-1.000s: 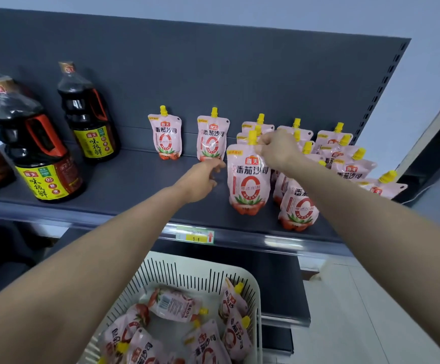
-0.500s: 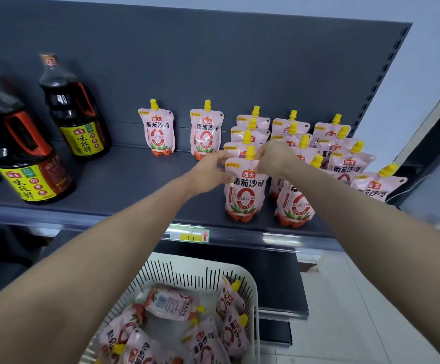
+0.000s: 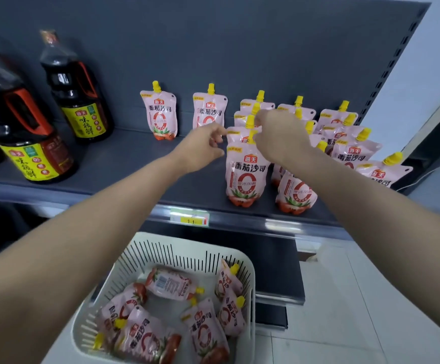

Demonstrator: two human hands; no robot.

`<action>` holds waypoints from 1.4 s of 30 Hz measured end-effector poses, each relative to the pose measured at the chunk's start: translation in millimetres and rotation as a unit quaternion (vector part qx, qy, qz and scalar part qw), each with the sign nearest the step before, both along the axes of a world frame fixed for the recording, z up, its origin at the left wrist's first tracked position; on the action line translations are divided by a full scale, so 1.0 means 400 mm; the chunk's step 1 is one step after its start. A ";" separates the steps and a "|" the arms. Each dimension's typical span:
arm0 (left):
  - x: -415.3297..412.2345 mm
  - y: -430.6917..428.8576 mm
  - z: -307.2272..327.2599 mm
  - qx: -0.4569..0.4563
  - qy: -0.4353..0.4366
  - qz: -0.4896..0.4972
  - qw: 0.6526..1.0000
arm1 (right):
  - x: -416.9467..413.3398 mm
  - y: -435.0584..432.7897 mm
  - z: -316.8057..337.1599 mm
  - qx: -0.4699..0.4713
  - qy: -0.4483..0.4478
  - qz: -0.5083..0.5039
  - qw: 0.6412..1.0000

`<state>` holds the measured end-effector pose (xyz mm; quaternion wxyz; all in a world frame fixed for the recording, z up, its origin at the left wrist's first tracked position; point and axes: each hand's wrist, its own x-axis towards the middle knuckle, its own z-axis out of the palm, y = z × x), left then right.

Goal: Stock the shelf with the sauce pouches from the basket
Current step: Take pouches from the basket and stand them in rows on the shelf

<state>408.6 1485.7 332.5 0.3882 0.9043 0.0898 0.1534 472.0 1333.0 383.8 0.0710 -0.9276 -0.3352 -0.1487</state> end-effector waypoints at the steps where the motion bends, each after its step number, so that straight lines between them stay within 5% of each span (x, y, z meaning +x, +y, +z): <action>1: -0.024 0.006 0.004 0.079 -0.002 -0.003 0.997 | -0.024 0.001 -0.001 -0.024 -0.037 0.023 0.999; 4: -0.113 0.019 -0.010 0.247 -0.019 -0.057 0.967 | -0.099 0.008 -0.047 -0.109 -0.077 0.109 0.985; 7: -0.204 0.033 -0.083 0.310 0.009 -0.085 0.947 | -0.163 0.022 -0.146 -0.161 -0.025 0.168 0.972; 12: -0.327 0.055 -0.279 0.213 0.157 -0.053 0.963 | -0.217 0.052 -0.362 -0.235 0.138 0.158 0.949; 16: -0.392 0.082 -0.432 0.154 0.321 -0.036 0.934 | -0.228 0.055 -0.512 -0.274 0.220 0.127 0.927; 23: -0.492 0.112 -0.658 0.065 0.415 -0.023 0.907 | -0.235 0.001 -0.667 -0.294 0.151 0.066 0.941; 26: -0.520 0.115 -0.750 0.074 0.499 0.001 0.863 | -0.234 -0.018 -0.719 -0.327 0.184 0.017 0.927; 31: -0.514 0.106 -0.815 0.217 0.520 -0.007 0.826 | -0.223 -0.015 -0.769 -0.266 0.222 -0.032 0.938; 36: -0.487 0.110 -0.829 0.184 0.583 0.030 0.791 | -0.194 -0.015 -0.817 -0.162 0.293 -0.107 0.936; 42: -0.481 0.109 -0.822 -0.050 0.524 0.042 0.849 | -0.190 -0.012 -0.840 -0.126 0.343 -0.167 0.916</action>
